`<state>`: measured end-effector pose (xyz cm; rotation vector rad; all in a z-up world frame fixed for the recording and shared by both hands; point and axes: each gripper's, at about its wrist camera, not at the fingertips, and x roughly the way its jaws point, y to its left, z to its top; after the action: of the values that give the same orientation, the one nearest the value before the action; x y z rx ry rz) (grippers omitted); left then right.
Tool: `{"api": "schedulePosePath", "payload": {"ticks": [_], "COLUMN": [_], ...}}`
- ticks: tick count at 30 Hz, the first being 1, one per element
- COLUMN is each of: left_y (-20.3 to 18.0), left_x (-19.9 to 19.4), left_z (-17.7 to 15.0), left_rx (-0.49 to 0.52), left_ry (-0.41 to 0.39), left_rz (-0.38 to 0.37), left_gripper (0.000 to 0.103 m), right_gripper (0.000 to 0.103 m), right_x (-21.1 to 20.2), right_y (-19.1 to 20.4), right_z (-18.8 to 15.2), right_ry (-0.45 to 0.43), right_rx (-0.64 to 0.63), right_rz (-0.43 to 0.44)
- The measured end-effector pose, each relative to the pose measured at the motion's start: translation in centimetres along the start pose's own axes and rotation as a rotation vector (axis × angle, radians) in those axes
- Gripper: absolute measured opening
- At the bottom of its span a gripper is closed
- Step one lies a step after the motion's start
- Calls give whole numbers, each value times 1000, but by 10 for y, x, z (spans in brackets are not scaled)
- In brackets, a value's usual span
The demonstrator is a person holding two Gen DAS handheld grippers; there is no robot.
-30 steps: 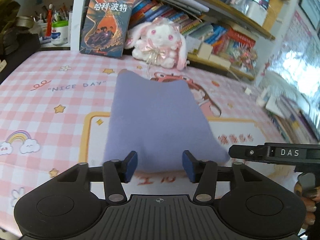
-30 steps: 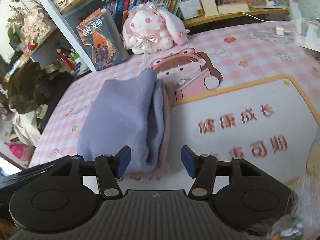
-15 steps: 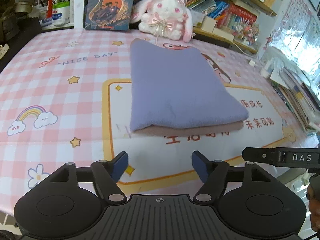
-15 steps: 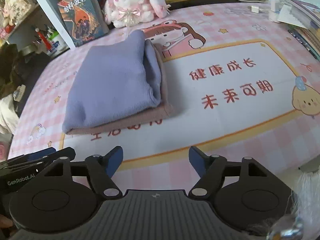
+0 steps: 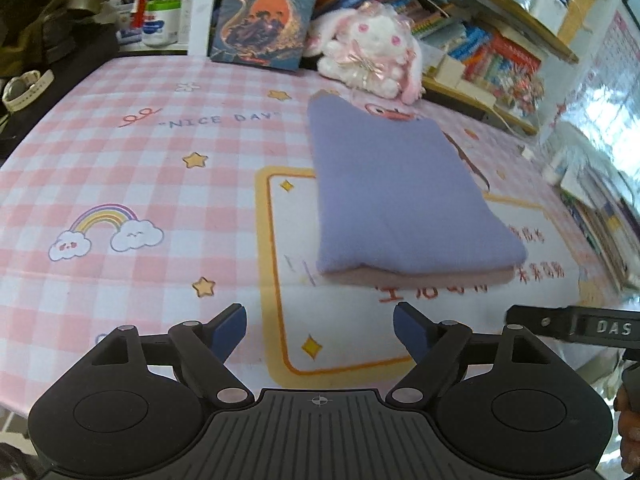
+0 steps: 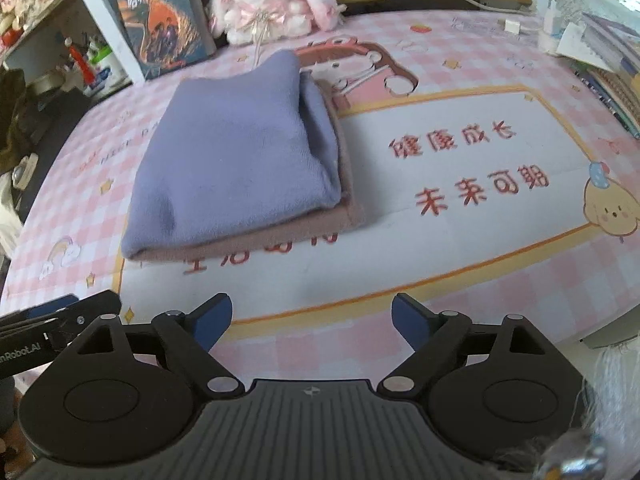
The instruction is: Fold clothes
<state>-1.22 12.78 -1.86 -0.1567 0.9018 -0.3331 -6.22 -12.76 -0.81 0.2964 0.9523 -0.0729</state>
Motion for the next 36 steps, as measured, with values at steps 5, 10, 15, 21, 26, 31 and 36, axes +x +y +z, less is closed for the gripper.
{"api": "schedulePosePath", "payload": {"ticks": [5, 10, 15, 21, 26, 31, 36], "left_y": [11, 18, 22, 28, 34, 35, 32], "left_x": [-2, 11, 29, 56, 74, 87, 98], "left_z": [14, 34, 45, 49, 55, 61, 62], "left_rx": [-58, -105, -143, -236, -326, -390, -446], "left_ry": [-42, -54, -38, 12, 44, 61, 68], "left_rz": [-35, -48, -36, -42, -91, -150, -214], "left_gripper": [85, 87, 88, 88, 87, 86, 67], "right_gripper": [88, 91, 91, 91, 87, 72, 58], "right_x": [-16, -14, 9, 39, 64, 85, 101], "right_y": [-13, -26, -31, -41, -59, -67, -64], "right_z": [14, 35, 50, 69, 88, 101, 109], "right_ry": [-143, -167, -81, 11, 104, 191, 233], "right_rx": [83, 127, 131, 163, 238, 289, 284], "right_rz": [-1, 18, 56, 128, 232, 338, 406]}}
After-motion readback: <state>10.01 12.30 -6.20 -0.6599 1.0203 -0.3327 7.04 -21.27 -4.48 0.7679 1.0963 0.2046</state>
